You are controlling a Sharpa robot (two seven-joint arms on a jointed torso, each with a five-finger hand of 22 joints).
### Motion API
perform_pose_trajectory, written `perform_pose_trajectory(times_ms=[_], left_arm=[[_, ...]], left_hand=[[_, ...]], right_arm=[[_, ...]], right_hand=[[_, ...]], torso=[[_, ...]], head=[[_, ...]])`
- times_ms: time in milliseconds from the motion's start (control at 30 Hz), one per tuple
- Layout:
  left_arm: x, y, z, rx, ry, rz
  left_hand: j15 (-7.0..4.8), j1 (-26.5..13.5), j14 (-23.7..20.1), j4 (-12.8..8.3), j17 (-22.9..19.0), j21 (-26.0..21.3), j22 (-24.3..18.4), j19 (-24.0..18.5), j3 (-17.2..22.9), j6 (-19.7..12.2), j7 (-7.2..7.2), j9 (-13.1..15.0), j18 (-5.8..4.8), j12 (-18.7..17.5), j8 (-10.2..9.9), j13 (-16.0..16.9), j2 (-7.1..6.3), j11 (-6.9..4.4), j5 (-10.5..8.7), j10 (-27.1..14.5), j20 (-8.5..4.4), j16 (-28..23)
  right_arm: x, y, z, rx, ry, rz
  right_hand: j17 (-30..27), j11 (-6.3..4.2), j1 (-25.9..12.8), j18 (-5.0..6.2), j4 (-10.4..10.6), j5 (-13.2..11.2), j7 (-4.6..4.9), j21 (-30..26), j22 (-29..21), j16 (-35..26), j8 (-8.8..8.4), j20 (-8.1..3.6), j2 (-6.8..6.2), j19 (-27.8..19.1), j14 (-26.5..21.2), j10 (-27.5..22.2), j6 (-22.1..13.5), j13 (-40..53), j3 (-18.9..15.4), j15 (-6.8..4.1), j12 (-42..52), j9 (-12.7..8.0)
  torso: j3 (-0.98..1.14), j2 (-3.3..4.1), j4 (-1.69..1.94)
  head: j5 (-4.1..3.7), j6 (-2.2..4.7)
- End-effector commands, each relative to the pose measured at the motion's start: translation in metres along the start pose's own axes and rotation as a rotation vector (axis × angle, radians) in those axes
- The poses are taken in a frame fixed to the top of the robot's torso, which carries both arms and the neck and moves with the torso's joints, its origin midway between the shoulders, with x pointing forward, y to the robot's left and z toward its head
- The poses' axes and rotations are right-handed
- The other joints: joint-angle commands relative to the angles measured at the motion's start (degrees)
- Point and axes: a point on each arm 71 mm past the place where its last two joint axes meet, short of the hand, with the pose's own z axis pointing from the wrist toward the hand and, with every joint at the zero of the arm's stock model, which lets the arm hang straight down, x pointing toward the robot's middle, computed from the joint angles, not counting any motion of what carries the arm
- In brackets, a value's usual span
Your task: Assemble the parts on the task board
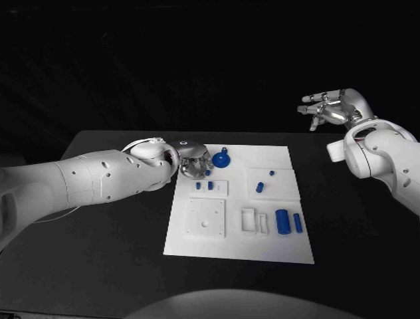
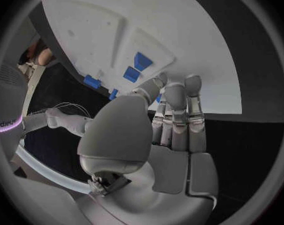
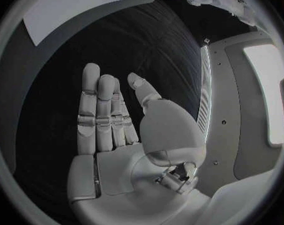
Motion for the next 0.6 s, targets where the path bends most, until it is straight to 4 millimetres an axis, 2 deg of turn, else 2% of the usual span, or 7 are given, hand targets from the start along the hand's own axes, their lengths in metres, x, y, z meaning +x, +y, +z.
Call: perform_pose_trajectory(times_ms=[33,167,267,400,467,533,600], left_arm=[[-0.002,0.003,0.000,-0.011,-0.029,-0.002],[-0.005,0.012,-0.002,-0.034,-0.039,-0.005],[-0.011,0.020,-0.005,-0.056,-0.062,-0.030],[-0.024,0.033,-0.010,-0.095,-0.117,-0.145],[-0.030,0.037,-0.012,-0.109,-0.145,-0.200],[-0.040,0.044,-0.016,-0.127,-0.199,-0.277],[-0.049,0.048,-0.018,-0.134,-0.247,-0.320]], left_hand=[[0.38,0.25,-0.23,0.44,-0.09,-0.36,0.88,0.07,0.29,0.08,0.22,-0.05,0.83,-0.06,-0.31,0.05,-0.47,0.03,0.01,-0.45,0.37,-0.04],[0.35,0.80,-0.44,0.35,-0.15,-0.38,1.03,-0.06,1.20,3.98,0.86,0.13,0.83,-0.05,-0.06,0.05,-0.53,0.04,0.34,-0.32,0.30,-0.16],[0.29,1.34,-1.22,-0.27,-0.53,-0.20,1.22,-0.58,2.52,4.77,1.23,0.11,0.83,-0.07,-0.11,0.04,-0.74,0.05,0.70,0.12,0.21,-1.05],[0.17,0.48,-2.81,-0.01,-1.92,-0.84,0.91,-2.32,2.96,5.51,1.63,0.13,0.46,-0.03,-0.07,0.06,-0.98,-0.14,0.74,1.37,0.22,-4.24],[0.17,0.16,-3.32,0.20,-2.76,-1.70,0.59,-3.10,2.78,5.83,1.73,0.15,0.23,-0.01,-0.05,0.06,-0.91,-0.19,0.86,1.63,0.23,-6.18],[-0.13,-1.06,-4.11,1.16,-3.80,-3.04,-0.18,-3.97,2.15,6.51,1.82,0.19,-0.12,0.39,0.05,0.13,-0.37,-0.95,1.58,4.34,0.23,-8.63],[-0.64,-0.97,-3.45,1.18,-4.52,-4.06,-1.06,-3.73,1.45,7.32,1.44,0.17,-0.56,0.23,0.02,0.11,0.08,-1.68,2.19,6.55,-0.23,-10.35]], right_arm=[[0.005,0.000,-0.002,-0.008,0.061,-0.040],[0.011,-0.001,-0.007,-0.012,0.148,-0.105],[0.018,-0.002,-0.013,-0.020,0.219,-0.188],[0.025,-0.003,-0.020,-0.037,0.291,-0.330],[0.027,-0.003,-0.023,-0.041,0.307,-0.378],[0.031,-0.003,-0.026,-0.048,0.323,-0.452],[0.033,-0.003,-0.030,-0.055,0.329,-0.512]], right_hand=[[0.38,0.35,-0.59,0.79,-0.20,-0.16,-0.21,0.96,0.67,0.67,0.18,0.13,0.00,2.14,0.84,-0.34,1.56,-0.10,0.56,-0.09,-0.56,0.17],[1.36,-0.05,0.20,1.07,-0.55,0.34,-0.69,4.33,2.68,2.37,0.16,-0.44,-0.02,2.43,3.09,0.46,3.63,-0.14,1.89,-0.69,-1.10,0.24],[2.18,-0.26,0.63,1.20,-0.53,-0.06,-0.95,6.85,4.32,3.20,0.11,-0.66,-0.33,2.23,3.59,0.99,4.70,-0.15,3.40,-0.88,-1.53,0.23],[2.73,-0.16,0.62,1.31,-0.48,-1.38,-1.29,8.01,5.35,3.57,0.12,-0.55,-0.85,1.93,3.56,0.51,5.81,-0.29,5.24,-0.81,-1.74,0.24],[2.81,-0.15,0.59,1.29,-0.49,-1.84,-1.39,8.19,5.55,3.61,0.09,-0.54,-1.13,1.92,3.60,0.45,6.20,-0.32,5.81,-0.81,-1.80,0.24],[2.85,-0.23,0.57,1.24,-0.44,-3.43,-1.79,8.27,5.67,3.61,0.41,-0.52,-1.23,1.87,3.58,0.44,7.56,-0.32,6.35,-0.83,-1.77,0.46],[2.87,-0.26,0.61,1.13,-0.40,-4.14,-2.07,8.27,5.76,3.54,0.22,-0.55,-1.46,1.76,3.53,0.43,8.81,-0.35,6.80,-0.85,-1.81,0.66]], torso=[[-0.02,0.00,0.02],[-0.01,-0.02,-0.02],[-0.01,-0.02,-0.05],[-0.05,-0.05,-0.10],[-0.03,-0.08,-0.09],[0.01,-0.07,-0.01],[0.06,-0.06,0.05]], head=[[-0.06,0.13],[-0.31,0.68],[-1.09,1.13],[-2.12,1.68],[-2.38,1.83],[-2.59,2.25],[-2.78,2.37]])
